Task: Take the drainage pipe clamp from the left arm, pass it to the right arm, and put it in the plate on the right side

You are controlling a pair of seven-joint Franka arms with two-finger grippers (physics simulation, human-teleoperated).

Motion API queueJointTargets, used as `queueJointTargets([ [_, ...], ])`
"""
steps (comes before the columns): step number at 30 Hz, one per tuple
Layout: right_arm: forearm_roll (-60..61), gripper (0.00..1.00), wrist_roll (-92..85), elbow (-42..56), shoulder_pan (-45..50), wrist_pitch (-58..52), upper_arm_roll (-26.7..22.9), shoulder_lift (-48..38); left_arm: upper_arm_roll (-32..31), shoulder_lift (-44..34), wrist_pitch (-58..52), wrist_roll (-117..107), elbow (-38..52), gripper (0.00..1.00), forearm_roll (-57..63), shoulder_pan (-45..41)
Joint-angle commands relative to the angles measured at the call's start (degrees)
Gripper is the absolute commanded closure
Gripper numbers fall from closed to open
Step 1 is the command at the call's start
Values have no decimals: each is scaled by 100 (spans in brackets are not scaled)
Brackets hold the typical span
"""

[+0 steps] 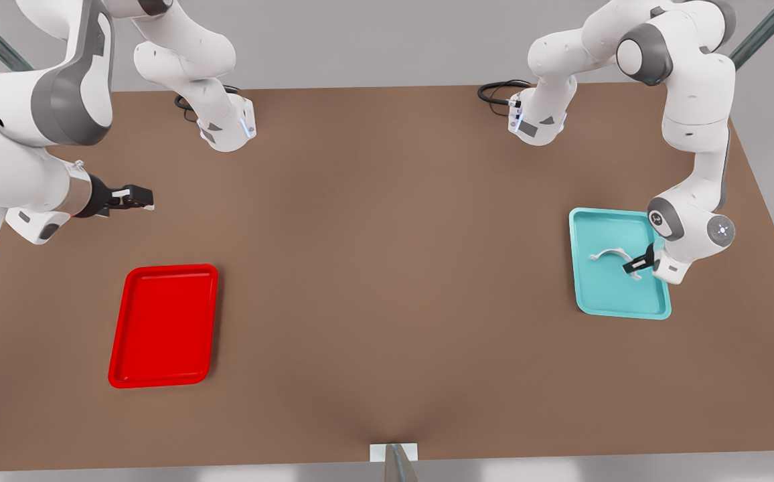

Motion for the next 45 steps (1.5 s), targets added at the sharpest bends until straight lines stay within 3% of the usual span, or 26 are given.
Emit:
queueJointTargets([
  [1, 6, 0, 3, -4, 0, -8, -2, -5, 1, -56, -100, 748, -83, 30, 3, 31],
  [7, 58, 0, 3, -30, -18, -25, -2, -14, 1, -417, -179, 721, -127, 30, -173, 180],
  [8, 58, 0, 3, -30, -18, -25, -2, -14, -8, -425, 487, 721, -470, 30, -173, 163],
  [18, 102, 0, 3, -66, 0, -25, -2, -14, -17, -285, 497, 695, -523, 30, -182, 145],
  [19, 111, 0, 3, -74, -9, -34, -2, -14, -17, -285, 497, 686, -541, 35, -182, 145],
  [20, 111, 0, 3, -74, -9, -34, -2, -14, -26, -294, 497, 677, -549, 50, -182, 154],
  [21, 103, 0, 3, -74, -9, -34, -2, -14, -26, -294, 497, 677, -549, 56, -261, 154],
  [24, 111, 0, 3, -74, -9, -34, -2, -14, -26, -303, 497, 677, -541, 63, -287, 119],
  [32, 102, 0, 3, -74, 9, -34, -2, -14, -26, -294, 506, 677, -523, 71, -375, 83],
  [34, 111, 0, 3, -74, 9, -34, -2, -5, -34, -294, 506, 677, -514, 79, -375, 83],
  [39, 111, 0, 3, -83, 0, -78, -2, -14, -34, -338, 445, 704, -497, 79, -375, 101],
  [42, 111, 0, 12, -83, 9, -69, -2, -14, -34, -478, 32, 599, -365, 79, -375, 57],
  [45, 111, 0, 12, -83, 18, -69, -2, -5, -8, -987, -918, -393, -13, 79, -340, -654],
])
